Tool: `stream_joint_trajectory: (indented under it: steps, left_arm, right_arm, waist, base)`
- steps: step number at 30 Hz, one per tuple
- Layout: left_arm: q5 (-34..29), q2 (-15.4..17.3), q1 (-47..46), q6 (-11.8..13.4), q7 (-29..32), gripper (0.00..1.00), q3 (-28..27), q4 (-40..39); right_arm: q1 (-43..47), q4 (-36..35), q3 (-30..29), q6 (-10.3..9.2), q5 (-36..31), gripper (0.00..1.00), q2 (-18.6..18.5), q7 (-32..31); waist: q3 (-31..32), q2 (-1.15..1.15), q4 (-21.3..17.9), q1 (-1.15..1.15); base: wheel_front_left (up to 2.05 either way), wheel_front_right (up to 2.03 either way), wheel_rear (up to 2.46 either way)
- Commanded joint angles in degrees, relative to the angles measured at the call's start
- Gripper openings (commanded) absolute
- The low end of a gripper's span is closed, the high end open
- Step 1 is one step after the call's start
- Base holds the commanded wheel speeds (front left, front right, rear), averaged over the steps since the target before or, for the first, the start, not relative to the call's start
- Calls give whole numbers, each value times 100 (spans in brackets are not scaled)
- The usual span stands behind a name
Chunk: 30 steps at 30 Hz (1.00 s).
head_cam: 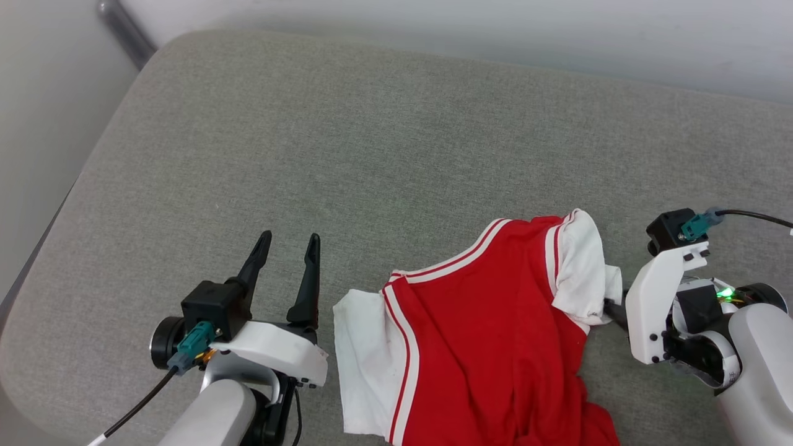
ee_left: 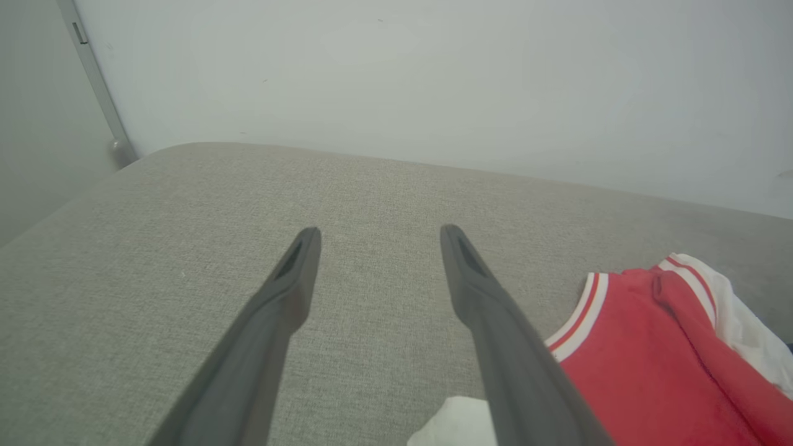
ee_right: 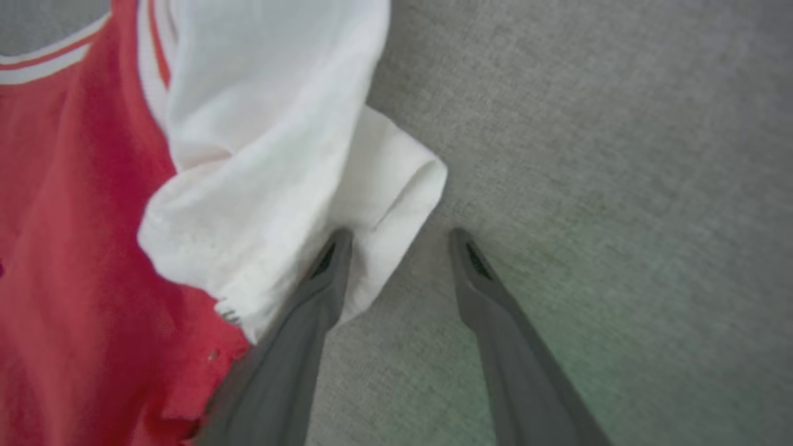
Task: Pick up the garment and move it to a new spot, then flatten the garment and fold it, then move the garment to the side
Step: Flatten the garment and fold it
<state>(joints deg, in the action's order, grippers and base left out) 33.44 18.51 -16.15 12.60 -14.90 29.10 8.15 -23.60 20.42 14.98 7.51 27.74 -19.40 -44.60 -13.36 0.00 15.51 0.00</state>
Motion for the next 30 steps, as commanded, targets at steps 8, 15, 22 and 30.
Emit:
stream_joint_trajectory:
  steps: [8, 15, 22, 30]
  left_arm:
    - [-96, 66, 62, -39, -34, 100, -145, 128]
    - [-78, 178, 225, -3, -22, 100, -199, 113]
    - [-13, 288, 418, 75, 58, 100, -235, 58]
    - [44, 397, 584, 169, 139, 100, -279, -27]
  right_arm:
    - [-4, -374, -367, -4, 137, 0, -122, 528]
    - [668, -912, -1510, -4, 3, 0, -73, 463]
    - [1874, -1107, -2984, -4, -382, 0, 656, 173]
    - [2255, -1090, -3256, -3, -696, 100, 1294, 796]
  waist:
    - [178, 0, -435, 0]
    - [366, 0, -866, 0]
    - [486, 0, -1245, 0]
    - [597, 0, -1415, 0]
  base:
    - [0, 0, 0]
    - [0, 0, 0]
    - [0, 0, 0]
    - [0, 0, 0]
